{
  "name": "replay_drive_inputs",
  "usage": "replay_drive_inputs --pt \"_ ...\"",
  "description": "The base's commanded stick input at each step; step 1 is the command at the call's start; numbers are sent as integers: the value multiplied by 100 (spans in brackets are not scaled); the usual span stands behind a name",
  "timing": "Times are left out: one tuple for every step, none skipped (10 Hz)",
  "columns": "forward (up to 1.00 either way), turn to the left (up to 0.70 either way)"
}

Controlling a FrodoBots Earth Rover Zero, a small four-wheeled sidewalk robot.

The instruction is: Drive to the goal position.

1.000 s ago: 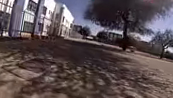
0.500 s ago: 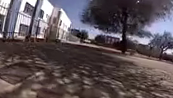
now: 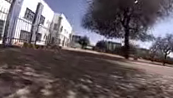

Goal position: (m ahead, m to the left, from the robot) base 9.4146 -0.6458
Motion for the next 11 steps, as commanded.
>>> replay_drive_inputs --pt "100 0" --pt "100 0" --pt "100 0" --pt "100 0" --pt "100 0" --pt "100 0" --pt "100 0" --pt "100 0" --pt "100 0" --pt "100 0" --pt "100 0"
